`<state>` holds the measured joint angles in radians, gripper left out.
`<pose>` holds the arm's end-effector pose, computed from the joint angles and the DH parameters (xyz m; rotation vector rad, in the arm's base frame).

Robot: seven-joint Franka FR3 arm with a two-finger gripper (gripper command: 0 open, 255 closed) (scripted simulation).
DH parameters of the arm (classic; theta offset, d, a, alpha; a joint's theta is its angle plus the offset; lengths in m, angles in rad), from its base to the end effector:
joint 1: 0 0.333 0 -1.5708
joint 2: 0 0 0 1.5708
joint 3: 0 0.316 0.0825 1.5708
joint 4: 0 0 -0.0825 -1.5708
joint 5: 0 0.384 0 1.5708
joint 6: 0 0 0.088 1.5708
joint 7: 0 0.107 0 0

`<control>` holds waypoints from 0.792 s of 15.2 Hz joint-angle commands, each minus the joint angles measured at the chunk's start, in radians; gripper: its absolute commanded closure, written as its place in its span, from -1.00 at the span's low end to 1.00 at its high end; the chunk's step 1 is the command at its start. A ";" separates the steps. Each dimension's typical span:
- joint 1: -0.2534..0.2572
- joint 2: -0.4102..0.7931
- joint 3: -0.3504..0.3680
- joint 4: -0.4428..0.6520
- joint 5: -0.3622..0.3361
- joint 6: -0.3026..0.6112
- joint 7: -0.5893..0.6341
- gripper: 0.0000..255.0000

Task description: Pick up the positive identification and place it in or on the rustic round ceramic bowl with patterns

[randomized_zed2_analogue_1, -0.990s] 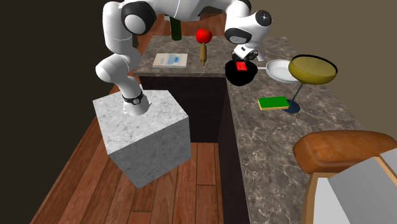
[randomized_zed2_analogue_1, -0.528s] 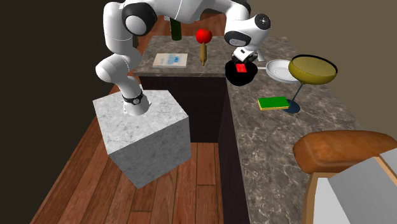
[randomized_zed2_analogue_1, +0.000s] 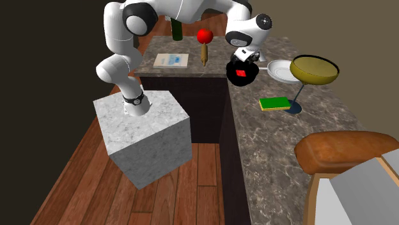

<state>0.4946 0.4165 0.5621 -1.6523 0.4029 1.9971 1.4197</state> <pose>0.3404 0.5647 0.4109 -2.7402 0.8110 0.8192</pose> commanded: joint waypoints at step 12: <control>-0.036 -0.026 -0.008 0.077 -0.002 -0.114 0.004 -1.00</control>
